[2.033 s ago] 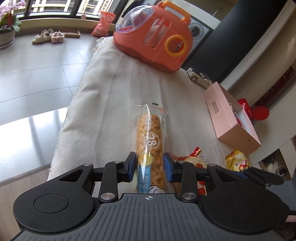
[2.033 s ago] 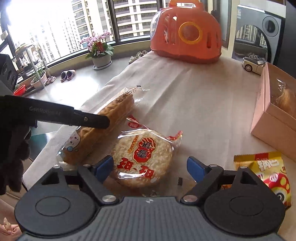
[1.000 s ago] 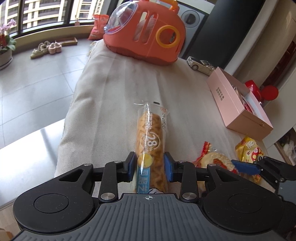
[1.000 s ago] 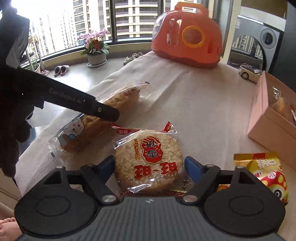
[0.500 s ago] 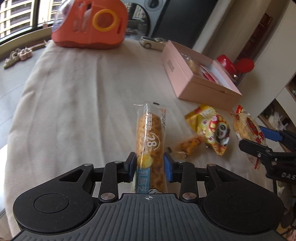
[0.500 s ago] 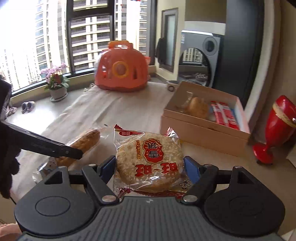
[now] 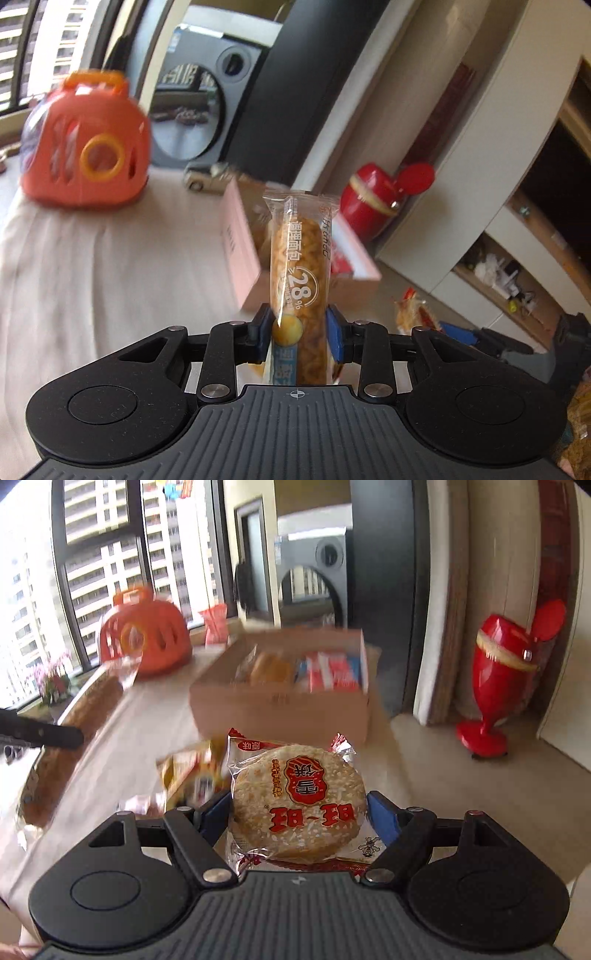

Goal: Organize snacks
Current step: 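Carry the snack stick and rice cracker into the pink box and release both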

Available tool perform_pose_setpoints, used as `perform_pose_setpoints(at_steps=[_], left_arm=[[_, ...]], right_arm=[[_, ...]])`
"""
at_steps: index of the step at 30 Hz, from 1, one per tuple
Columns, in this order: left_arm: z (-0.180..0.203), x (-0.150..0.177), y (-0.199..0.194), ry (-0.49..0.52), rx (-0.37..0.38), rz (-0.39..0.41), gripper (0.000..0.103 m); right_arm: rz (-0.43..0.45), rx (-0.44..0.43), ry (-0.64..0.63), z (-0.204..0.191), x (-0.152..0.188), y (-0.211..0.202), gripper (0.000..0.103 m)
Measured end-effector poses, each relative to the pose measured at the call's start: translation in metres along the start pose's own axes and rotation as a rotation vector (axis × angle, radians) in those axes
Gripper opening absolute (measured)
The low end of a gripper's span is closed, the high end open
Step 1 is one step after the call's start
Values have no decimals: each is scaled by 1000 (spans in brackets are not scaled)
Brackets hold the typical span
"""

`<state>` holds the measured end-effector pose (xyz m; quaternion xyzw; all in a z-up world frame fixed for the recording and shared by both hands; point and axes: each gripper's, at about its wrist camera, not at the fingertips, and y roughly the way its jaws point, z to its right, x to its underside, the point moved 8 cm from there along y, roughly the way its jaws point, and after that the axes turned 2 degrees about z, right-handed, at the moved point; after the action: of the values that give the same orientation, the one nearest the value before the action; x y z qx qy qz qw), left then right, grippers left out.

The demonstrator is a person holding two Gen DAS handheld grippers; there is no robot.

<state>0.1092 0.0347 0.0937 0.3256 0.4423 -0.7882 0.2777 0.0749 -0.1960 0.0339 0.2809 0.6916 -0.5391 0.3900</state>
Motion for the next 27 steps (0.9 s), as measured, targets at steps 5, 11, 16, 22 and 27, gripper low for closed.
perform_pose_setpoints(at_steps=[5,11,16,22,27], left_arm=[[37,-94,30,107,52,211,36],[28,-106,147,5,34,109,37],[-22,-52,198,-79,-69,-50,37],[-55,-25,128,-181,-75,26,37],[-67,11,94,-262,-68,-14,37]], right_arm=[[145,64,0,20,-81,6,79],[196,130,19,44,-122,28,79],[122,143,37,59,-107,55,79],[46,75,95,54,-102,94,79],[16,-81,138,3,-142,144,79]])
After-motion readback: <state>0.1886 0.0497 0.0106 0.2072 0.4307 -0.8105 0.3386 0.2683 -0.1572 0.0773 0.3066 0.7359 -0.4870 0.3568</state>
